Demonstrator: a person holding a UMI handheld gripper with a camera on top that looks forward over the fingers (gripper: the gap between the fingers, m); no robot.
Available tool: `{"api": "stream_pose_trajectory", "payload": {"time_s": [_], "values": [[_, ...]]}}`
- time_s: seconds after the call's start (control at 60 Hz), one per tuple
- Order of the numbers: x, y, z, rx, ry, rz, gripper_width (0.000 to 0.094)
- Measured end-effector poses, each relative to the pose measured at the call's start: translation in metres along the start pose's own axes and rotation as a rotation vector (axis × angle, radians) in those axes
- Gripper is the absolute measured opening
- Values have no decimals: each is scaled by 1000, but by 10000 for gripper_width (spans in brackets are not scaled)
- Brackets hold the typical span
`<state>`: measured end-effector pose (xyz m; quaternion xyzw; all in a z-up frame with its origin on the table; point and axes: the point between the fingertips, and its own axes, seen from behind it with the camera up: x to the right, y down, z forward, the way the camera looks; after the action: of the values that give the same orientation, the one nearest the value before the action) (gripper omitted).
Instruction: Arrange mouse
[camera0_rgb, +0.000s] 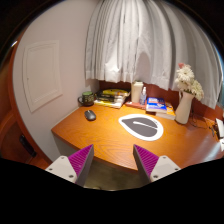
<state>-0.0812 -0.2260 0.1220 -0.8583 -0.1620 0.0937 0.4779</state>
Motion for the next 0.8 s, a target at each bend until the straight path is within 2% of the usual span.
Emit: {"api": "stream_pose_trajectory", "payload": {"time_s": [0.2, 0.383, 0.6, 0.8], "values": [[-64, 20, 100, -112, 46, 5, 800], [-112, -1, 204, -166, 75, 44, 799], [-127, -25, 300, -240, 136, 30, 797], [-123, -59, 351, -240, 188, 66, 784]]}}
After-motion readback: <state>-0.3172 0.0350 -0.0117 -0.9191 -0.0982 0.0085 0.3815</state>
